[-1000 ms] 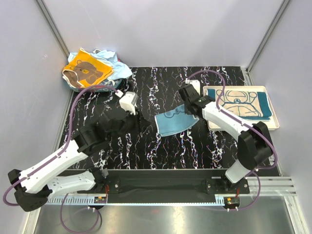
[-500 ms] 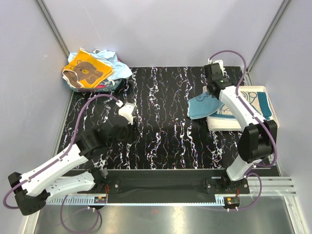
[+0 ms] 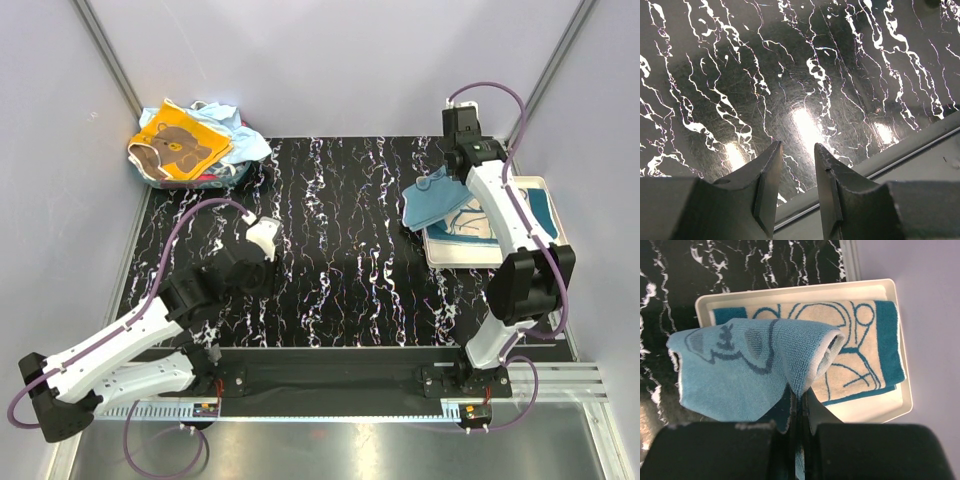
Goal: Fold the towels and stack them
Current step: Neatly place the folded towel into the bin
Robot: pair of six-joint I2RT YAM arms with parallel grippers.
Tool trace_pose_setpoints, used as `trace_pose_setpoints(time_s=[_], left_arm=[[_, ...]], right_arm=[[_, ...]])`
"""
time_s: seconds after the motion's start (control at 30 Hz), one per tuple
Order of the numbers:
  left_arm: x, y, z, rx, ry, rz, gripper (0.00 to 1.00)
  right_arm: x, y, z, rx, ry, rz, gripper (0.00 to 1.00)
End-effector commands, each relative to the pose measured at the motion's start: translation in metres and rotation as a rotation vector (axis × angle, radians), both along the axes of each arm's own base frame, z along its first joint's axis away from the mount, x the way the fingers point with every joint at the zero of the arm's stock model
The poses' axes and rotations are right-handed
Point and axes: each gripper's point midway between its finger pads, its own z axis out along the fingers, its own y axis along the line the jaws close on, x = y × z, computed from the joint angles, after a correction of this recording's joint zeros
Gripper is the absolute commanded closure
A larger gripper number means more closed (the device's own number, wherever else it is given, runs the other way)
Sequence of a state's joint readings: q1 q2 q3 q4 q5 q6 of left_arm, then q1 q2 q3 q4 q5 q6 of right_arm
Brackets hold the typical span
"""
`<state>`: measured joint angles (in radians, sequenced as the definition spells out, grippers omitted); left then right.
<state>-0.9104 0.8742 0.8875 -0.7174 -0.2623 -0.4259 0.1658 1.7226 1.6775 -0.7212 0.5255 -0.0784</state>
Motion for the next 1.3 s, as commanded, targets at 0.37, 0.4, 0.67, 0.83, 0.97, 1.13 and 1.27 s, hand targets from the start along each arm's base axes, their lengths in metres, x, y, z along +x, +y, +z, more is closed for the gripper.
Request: trace_pose_setpoints(time_s=[0.37,0.4,0.67,0.83,0.97,1.13,1.27], left_arm=[[0.002,-0.006,0.002,-0.012,-0.008,-0.028,0.63],[0.002,-0.005,0.002,-0.012,-0.007,-0.025,0.63],[0.001,-0.005,-0.001,-0.008,0.001,-0.029,0.63],[0.0,-0.007,-0.003,-0.006,0.008,-0.035,0.63],[-0.001,-0.009,-0.005,-0.008,0.018,-0.046,0.63],[-0.002,-0.01,-0.007,-0.005,0.026,-0.055,0.63],[-0.003,-0.011,-0.007,-0.013,0.03,-0.063,0.63]], right_arm=[[-0.008,0.012,0.088,0.084,-0.18,0.061,1.0],[-0.008,0.01,0.09,0.078,-0.183,0.056,1.0],[-0.005,0.0,0.084,0.072,-0.159,0.037,1.0],[-0.004,-0.03,0.056,0.12,-0.132,-0.018,1.0],[-0.006,-0.059,0.016,0.146,-0.074,-0.076,1.0],[-0.003,-0.091,-0.022,0.184,-0.065,-0.15,1.0],[-0.001,-0.111,-0.062,0.217,-0.026,-0.236,1.0]])
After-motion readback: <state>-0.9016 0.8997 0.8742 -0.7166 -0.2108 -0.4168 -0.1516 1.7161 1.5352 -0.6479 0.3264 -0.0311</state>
